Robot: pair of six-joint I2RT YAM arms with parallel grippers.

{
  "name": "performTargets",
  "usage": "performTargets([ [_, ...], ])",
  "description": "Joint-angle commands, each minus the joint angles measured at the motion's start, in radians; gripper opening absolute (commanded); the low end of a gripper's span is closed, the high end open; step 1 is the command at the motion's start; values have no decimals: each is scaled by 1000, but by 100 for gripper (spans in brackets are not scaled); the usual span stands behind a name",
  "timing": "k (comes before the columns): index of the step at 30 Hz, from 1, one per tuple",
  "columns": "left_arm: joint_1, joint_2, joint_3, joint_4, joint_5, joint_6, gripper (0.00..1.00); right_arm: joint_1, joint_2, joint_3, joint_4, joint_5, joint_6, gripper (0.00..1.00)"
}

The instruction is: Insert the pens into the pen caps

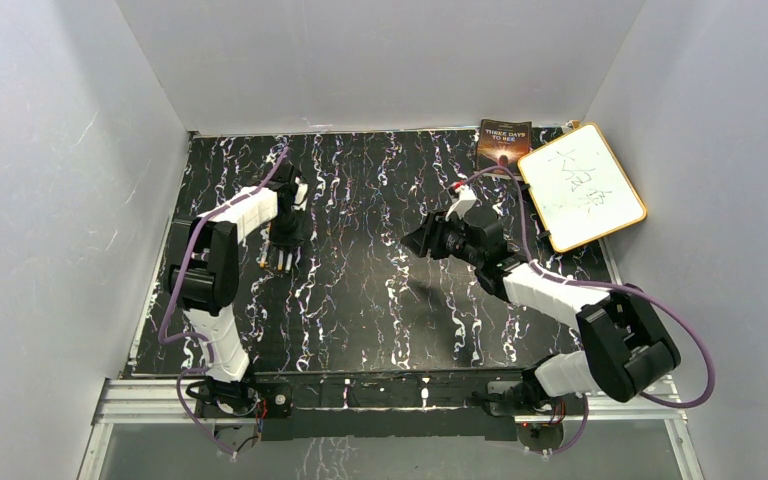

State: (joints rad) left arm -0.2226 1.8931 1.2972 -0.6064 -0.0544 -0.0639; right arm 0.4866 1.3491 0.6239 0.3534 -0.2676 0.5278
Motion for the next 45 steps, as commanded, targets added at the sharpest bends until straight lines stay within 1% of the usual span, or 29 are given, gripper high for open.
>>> performTargets([
  [1,10,-27,-9,-14,-13,-8,11,-3,33,-3,85,-28,14,45],
  [3,10,-28,-4,-15,-10,-8,19,-2,43,-3,91,-34,17,45],
  [5,10,-28,-1,-16,-12,-8,23,-2,48,-1,94,-33,18,45],
  [8,10,-36,3,-12,-7,-8,34,-3,53,-3,96,-30,18,45],
  [9,10,-37,6,-14,-3,-8,37,-3,55,-5,97,-30,19,45],
  [12,10,-50,16,-10,-7,-10,37,-3,59,-7,98,-30,20,45],
  [14,10,-73,24,-1,-3,-13,34,-3,55,-10,98,-28,21,45],
  [16,7,-116,34,27,35,-13,33,-2,52,-11,97,-22,19,45],
  [17,7,-141,39,42,66,-15,36,-2,52,-11,97,-20,20,45],
  [20,6,-237,29,141,158,-29,59,-3,55,-9,96,-17,18,45],
  [22,5,-296,20,193,188,-39,74,-3,59,-5,93,-24,15,45],
  [23,5,-323,16,218,193,-45,79,-2,59,-3,91,-26,12,46],
  [24,5,-346,14,238,190,-47,81,-3,58,1,85,-25,9,46],
  [26,4,-391,10,270,177,-48,85,-2,50,8,60,-8,-4,46],
  [29,5,-437,4,308,160,-54,87,-6,38,27,16,28,-38,47],
  [30,5,-456,-9,342,167,-63,87,-11,37,35,2,36,-47,47],
  [32,5,-507,-81,463,199,-86,88,-22,32,45,-14,48,-60,47],
  [34,5,-574,-184,629,270,-127,88,-36,29,53,-22,55,-68,47],
  [35,5,-587,-239,697,295,-153,90,-40,26,56,-24,58,-73,47],
  [36,5,-588,-259,752,332,-183,92,-44,25,61,-29,61,-81,48],
  [39,5,-548,-266,781,424,-237,95,-50,9,86,-80,89,-112,50],
  [40,5,-537,-272,793,431,-255,95,-51,5,85,-87,103,-117,50],
  [42,6,-530,-280,811,420,-308,95,-53,7,80,-83,124,-116,50],
  [45,5,-501,-283,788,373,-314,95,-58,22,105,-96,105,-100,50],
])
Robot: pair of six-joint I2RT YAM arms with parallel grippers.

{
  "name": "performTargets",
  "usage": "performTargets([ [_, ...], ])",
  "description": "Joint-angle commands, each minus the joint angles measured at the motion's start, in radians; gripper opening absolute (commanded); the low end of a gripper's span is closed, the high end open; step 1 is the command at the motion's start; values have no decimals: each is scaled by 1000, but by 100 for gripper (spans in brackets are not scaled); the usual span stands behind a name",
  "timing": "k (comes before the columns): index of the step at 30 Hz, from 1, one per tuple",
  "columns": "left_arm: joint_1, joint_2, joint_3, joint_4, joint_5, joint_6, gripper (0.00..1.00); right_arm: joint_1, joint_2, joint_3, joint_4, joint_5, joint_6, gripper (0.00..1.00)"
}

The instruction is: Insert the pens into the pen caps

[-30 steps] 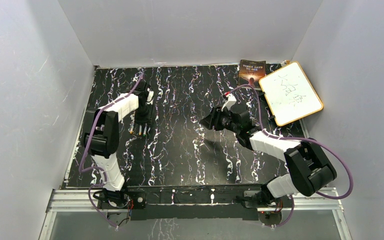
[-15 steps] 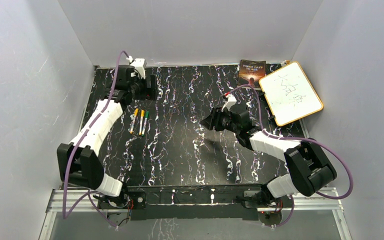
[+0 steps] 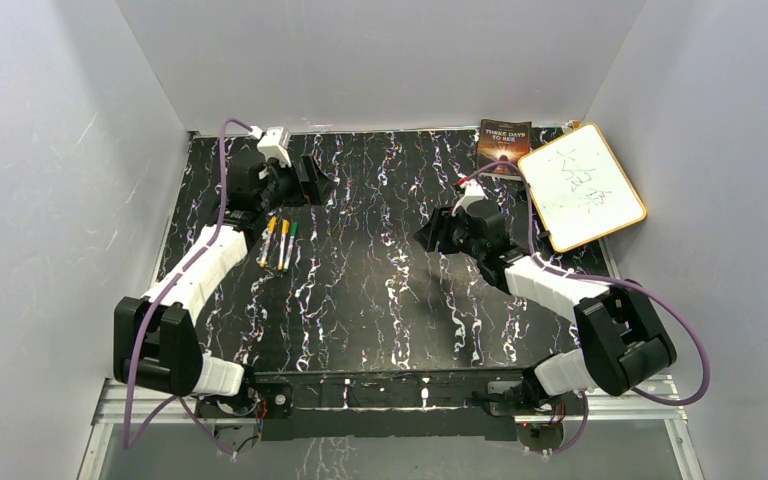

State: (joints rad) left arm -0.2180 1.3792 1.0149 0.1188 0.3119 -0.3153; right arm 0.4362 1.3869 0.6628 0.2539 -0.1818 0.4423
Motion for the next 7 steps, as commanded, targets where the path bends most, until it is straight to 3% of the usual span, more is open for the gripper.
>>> performTargets([
  [1,0,21,7,38,-16,-62,95,-7,-13,76,-3,10,-16,50],
  [7,1,12,19,11,-40,-58,97,-7,15,118,-1,-5,-22,50],
])
